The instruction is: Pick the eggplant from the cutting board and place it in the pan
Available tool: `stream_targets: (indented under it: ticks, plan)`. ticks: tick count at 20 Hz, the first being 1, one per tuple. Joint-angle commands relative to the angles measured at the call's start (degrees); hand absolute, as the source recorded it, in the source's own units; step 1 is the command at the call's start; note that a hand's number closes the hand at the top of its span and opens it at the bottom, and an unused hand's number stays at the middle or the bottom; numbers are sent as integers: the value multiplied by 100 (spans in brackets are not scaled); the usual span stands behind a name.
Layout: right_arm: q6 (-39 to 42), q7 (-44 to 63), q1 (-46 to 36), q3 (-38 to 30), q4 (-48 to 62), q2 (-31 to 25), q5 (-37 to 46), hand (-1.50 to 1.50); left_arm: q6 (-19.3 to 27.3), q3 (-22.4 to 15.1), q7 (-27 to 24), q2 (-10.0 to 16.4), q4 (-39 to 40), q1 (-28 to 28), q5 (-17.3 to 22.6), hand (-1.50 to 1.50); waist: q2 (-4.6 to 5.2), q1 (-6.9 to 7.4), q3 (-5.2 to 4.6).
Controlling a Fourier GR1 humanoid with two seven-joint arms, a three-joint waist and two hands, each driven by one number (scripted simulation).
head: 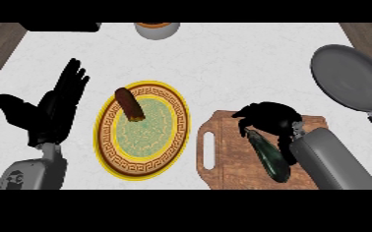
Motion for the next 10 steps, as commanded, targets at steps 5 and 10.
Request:
stream_targets:
  ticks: [5,10]
  plan:
    - [-652,2205,285,-1525,285,884,-116,150,-93,311,231,265,19,-153,176,0,68,-132,90]
    - [-1313,3277,249,-2060,-824,1021,65,150,-68,67,-83,4,58,215,10,0,36,-146,81]
